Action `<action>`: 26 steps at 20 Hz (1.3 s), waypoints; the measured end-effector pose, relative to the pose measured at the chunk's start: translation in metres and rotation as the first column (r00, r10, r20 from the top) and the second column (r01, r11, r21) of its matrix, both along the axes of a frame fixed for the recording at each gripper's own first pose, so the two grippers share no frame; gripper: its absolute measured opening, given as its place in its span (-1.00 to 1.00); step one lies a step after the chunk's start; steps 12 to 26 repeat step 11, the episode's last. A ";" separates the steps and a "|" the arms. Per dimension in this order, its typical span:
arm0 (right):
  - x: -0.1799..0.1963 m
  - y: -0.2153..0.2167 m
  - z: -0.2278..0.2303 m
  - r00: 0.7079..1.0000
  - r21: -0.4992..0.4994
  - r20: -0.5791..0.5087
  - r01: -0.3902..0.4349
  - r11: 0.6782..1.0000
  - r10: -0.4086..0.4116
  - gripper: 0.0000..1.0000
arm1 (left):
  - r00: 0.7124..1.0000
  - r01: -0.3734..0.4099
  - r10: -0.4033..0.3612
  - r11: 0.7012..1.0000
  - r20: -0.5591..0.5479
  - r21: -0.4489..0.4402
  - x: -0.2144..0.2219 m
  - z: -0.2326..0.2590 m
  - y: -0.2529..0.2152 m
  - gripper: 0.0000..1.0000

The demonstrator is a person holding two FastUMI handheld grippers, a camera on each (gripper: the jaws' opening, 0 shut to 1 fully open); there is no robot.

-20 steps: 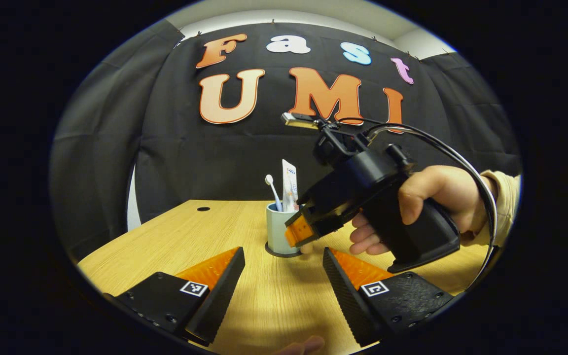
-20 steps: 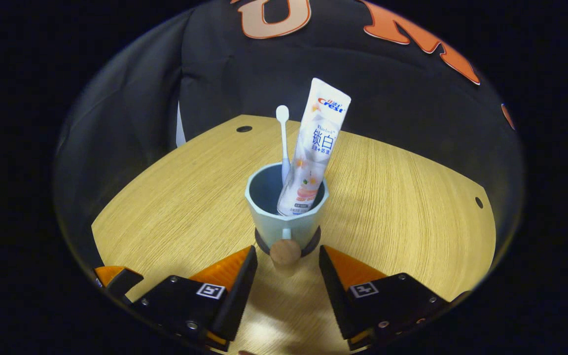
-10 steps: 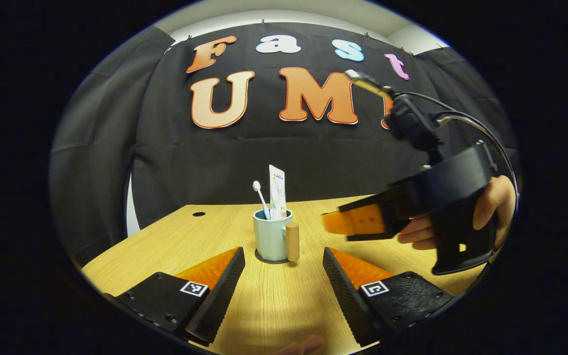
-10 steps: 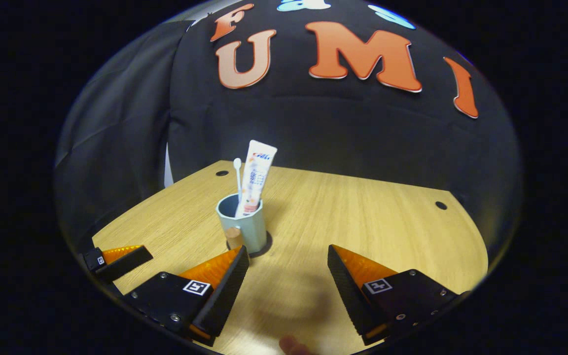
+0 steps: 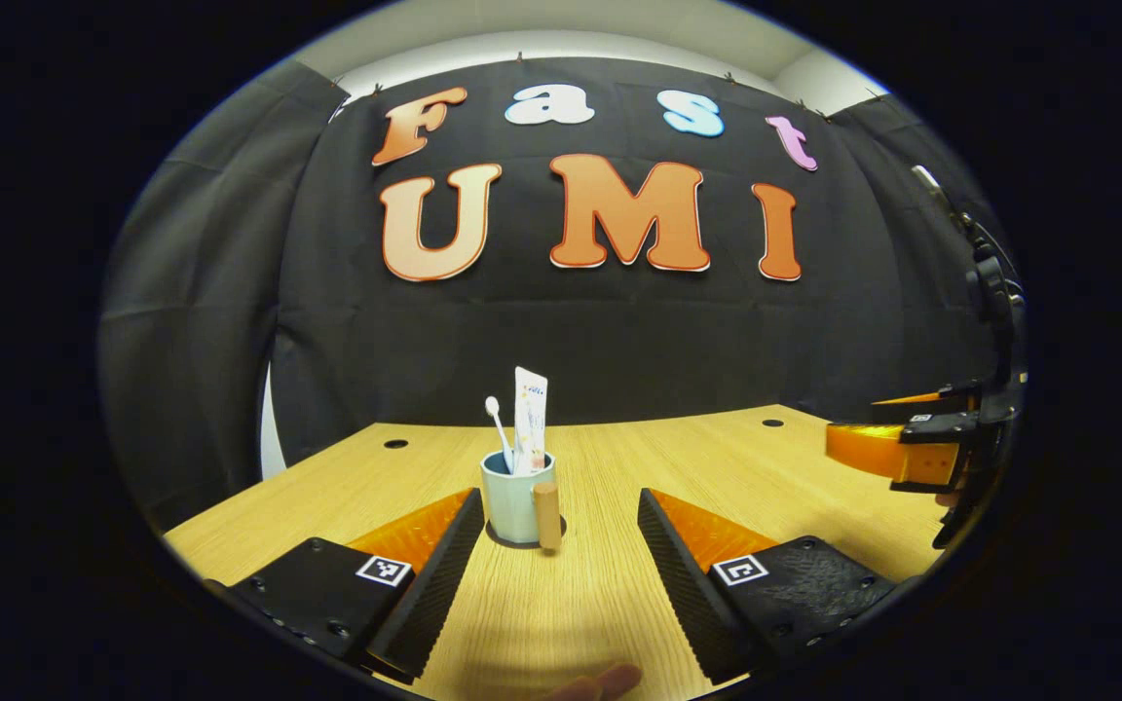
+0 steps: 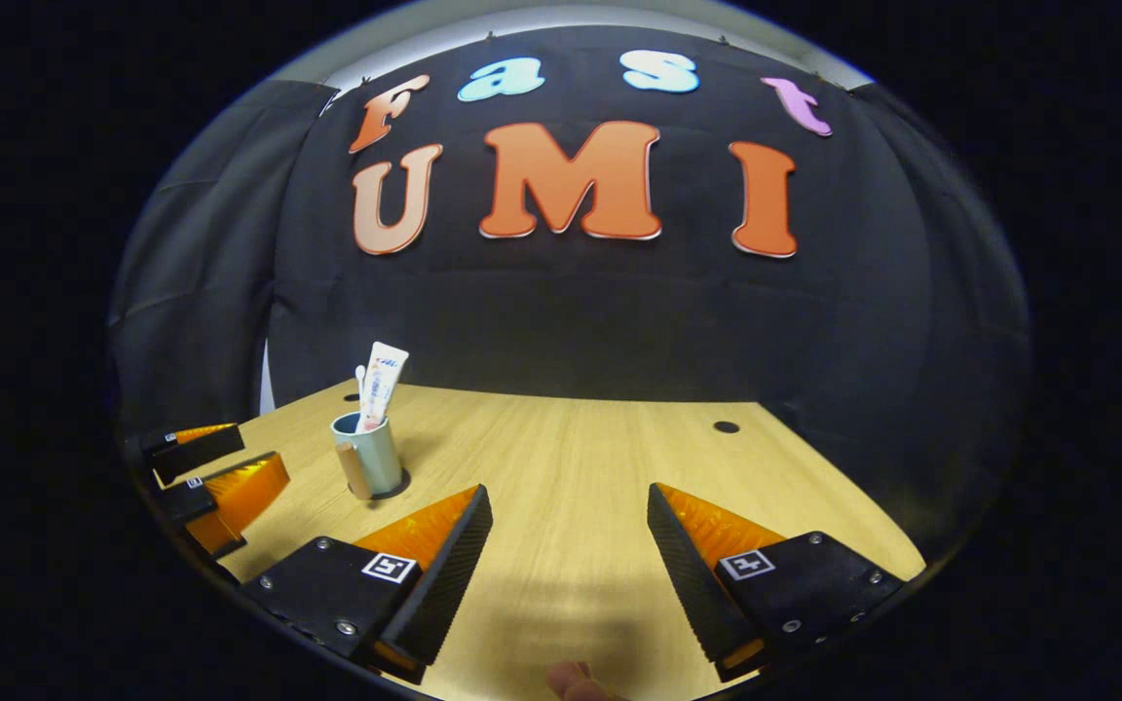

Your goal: Put the toothbrush and toothpaste on the desktop into the cup, then pick up the cup and place it on the coaster on the desktop.

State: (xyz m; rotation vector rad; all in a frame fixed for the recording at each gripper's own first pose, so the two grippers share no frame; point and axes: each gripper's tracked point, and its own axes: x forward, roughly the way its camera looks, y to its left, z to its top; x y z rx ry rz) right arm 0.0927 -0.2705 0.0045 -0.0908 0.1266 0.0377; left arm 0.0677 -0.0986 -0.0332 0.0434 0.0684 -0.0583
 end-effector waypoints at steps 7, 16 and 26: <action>-0.051 -0.050 0.021 0.996 0.059 0.084 0.034 0.998 -0.038 0.94 | 0.997 -0.023 0.023 1.000 0.077 -0.003 -0.032 0.038 -0.025 0.91; -0.060 -0.055 0.027 0.994 0.075 0.097 0.039 0.996 -0.046 0.94 | 0.994 -0.049 0.048 0.999 0.100 0.013 -0.040 0.052 -0.015 0.91; -0.060 -0.055 0.027 0.994 0.075 0.097 0.039 0.996 -0.046 0.94 | 0.994 -0.049 0.048 0.999 0.100 0.013 -0.040 0.052 -0.015 0.91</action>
